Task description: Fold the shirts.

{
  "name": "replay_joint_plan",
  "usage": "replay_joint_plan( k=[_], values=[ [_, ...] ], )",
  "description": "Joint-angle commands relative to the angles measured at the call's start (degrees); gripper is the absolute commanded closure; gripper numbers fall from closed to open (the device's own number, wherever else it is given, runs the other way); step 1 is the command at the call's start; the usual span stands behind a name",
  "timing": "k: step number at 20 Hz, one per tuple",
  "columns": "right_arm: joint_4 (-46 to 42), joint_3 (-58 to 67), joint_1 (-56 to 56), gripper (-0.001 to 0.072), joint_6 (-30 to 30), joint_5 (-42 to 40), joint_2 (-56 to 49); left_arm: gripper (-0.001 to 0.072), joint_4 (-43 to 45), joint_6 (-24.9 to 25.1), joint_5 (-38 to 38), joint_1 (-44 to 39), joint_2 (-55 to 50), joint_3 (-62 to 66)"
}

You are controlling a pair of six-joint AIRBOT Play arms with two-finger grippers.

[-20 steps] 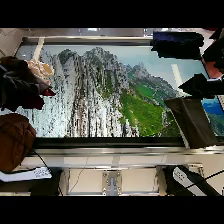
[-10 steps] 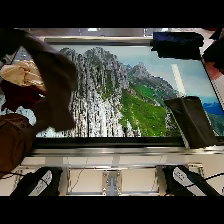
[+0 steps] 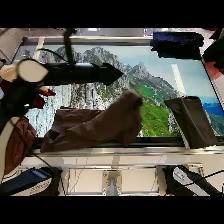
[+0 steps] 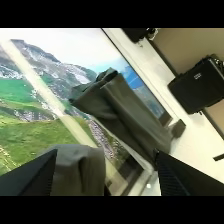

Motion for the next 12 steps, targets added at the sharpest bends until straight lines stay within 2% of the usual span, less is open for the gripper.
replay_joint_plan(
  k=[1,3,4,6,7,8,9,12],
  values=[
    [-8.24,-0.46,-0.04,0.0365,-1.36,-0.96,-2.93,-0.0009,0.28,1.25,9.44,2.62,-4.59,0.07],
    [-9.68,-0.46,-0.04,0.0365,-1.27,-1.92,-5.42,0.0001,0.81,1.16,3.76,13.6,-2.56,0.07],
    [-8.46,-0.57,-0.04,0.0365,-1.07,-3.02,-7.04,0.0014,3.08,-0.02,-3.21,20.31,-1.38,0.07],
    [-4.24,-3.08,-0.02,0.0365,-1.09,-3.96,-9.73,0.0303,13.66,-6.54,-20.9,33.48,0.35,0.04],
    [-1.75,-5.81,-0.02,0.0365,-1.11,-4.2,-10.84,0.0317,19.45,-6.8,-29.09,39.56,1.16,-0.44],
    [-0.44,-9.03,-0.02,0.0365,-1.11,-4.83,-11.67,0.0317,22.69,-6.8,-33.88,44.83,2.43,-2.01],
    [-0.17,-13.31,-0.02,0.0364,-1.18,-5.38,-12.11,0.0317,23.39,-6.75,-35.52,50.36,4.81,-5.42],
    [-0.09,-29.64,-0.04,0.0365,-4.59,-5.07,-11.61,0.0317,22.62,-4.2,-31.19,62.42,15.56,-22.16]
  ],
)
